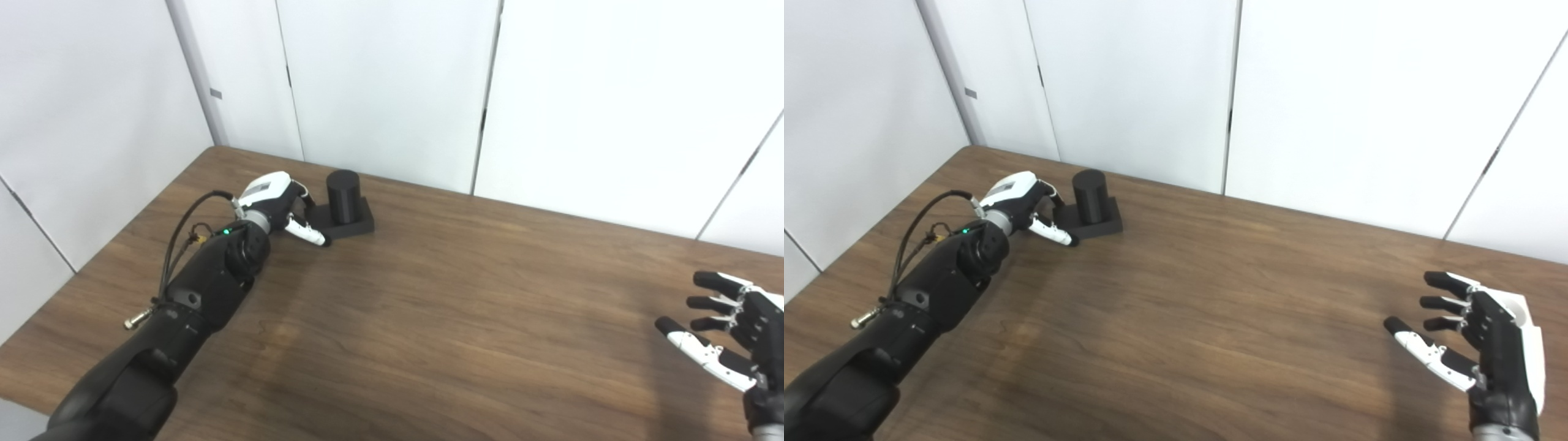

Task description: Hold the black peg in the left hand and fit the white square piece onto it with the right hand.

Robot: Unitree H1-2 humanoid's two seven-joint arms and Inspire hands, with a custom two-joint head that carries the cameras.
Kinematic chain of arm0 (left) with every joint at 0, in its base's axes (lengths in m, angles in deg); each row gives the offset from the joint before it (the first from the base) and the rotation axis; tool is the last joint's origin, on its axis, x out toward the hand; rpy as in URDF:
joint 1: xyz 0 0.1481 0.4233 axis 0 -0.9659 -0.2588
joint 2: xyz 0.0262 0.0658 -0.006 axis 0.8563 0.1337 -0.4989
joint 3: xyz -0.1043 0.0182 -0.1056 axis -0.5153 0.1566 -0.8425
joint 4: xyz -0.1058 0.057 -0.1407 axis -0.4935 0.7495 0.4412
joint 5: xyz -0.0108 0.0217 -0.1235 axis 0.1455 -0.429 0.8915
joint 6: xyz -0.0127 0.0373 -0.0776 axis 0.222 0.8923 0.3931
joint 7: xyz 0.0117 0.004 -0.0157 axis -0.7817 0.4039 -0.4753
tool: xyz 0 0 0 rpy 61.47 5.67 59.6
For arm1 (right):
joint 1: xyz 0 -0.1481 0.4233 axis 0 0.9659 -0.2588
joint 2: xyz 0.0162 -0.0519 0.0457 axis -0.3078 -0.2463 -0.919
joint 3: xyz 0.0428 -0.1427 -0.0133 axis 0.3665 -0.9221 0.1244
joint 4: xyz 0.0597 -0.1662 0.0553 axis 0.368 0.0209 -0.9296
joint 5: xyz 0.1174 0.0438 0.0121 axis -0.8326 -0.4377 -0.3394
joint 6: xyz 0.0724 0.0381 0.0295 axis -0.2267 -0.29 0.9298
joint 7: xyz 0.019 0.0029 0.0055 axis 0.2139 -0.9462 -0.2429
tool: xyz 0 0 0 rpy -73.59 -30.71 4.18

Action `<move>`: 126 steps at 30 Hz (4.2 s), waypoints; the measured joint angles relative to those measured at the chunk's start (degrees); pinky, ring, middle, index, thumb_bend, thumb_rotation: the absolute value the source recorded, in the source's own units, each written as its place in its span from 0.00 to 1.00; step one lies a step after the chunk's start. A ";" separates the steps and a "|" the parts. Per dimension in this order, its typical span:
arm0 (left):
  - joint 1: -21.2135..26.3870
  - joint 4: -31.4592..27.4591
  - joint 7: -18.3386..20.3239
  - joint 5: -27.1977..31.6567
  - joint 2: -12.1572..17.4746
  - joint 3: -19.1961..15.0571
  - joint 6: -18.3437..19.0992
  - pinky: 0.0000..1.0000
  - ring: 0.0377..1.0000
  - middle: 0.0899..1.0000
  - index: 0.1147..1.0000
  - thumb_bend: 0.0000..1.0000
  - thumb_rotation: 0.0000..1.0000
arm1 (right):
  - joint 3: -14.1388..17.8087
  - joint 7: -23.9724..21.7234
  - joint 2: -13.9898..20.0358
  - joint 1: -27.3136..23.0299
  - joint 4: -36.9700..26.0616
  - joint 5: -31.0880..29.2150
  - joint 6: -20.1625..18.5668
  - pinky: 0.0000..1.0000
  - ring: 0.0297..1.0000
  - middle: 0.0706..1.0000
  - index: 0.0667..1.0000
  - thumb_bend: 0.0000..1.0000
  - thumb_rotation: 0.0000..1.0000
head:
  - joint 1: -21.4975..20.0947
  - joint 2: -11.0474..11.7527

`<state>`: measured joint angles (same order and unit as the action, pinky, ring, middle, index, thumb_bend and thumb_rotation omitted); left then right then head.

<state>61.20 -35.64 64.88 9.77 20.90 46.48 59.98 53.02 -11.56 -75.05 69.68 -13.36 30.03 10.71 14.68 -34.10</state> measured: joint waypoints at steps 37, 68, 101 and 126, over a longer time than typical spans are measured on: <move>-4.78 -14.36 6.00 1.01 -5.13 8.34 -14.48 0.80 0.94 0.89 0.42 0.53 0.07 | 0.15 0.16 1.03 -0.37 2.44 0.50 2.96 0.47 0.60 0.69 0.63 0.57 0.00 | -4.22 -1.76; -5.08 -19.85 10.60 -0.96 -5.39 14.40 -22.39 0.72 0.93 0.88 0.42 0.52 0.07 | -1.25 1.32 0.41 -0.81 2.90 1.70 4.46 0.47 0.59 0.68 0.63 0.61 0.00 | -13.80 -5.10; -3.59 -19.88 9.61 -5.81 -3.89 18.17 -28.92 0.78 0.91 0.86 0.42 0.52 0.07 | -1.90 -15.36 28.02 -10.12 -1.95 9.63 -0.81 0.66 0.77 0.79 0.71 0.69 0.15 | -32.34 -0.27; -5.40 -18.63 7.01 -4.73 -2.28 16.97 -33.39 0.75 0.88 0.85 0.42 0.52 0.06 | -18.10 -44.08 45.32 -28.36 13.00 23.03 -5.70 1.00 1.00 1.00 0.95 0.99 0.36 | -39.38 3.08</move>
<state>55.80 -54.27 71.89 5.04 18.62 63.45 26.59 34.92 -55.64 -29.73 41.32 -0.35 53.05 5.01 -24.70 -31.03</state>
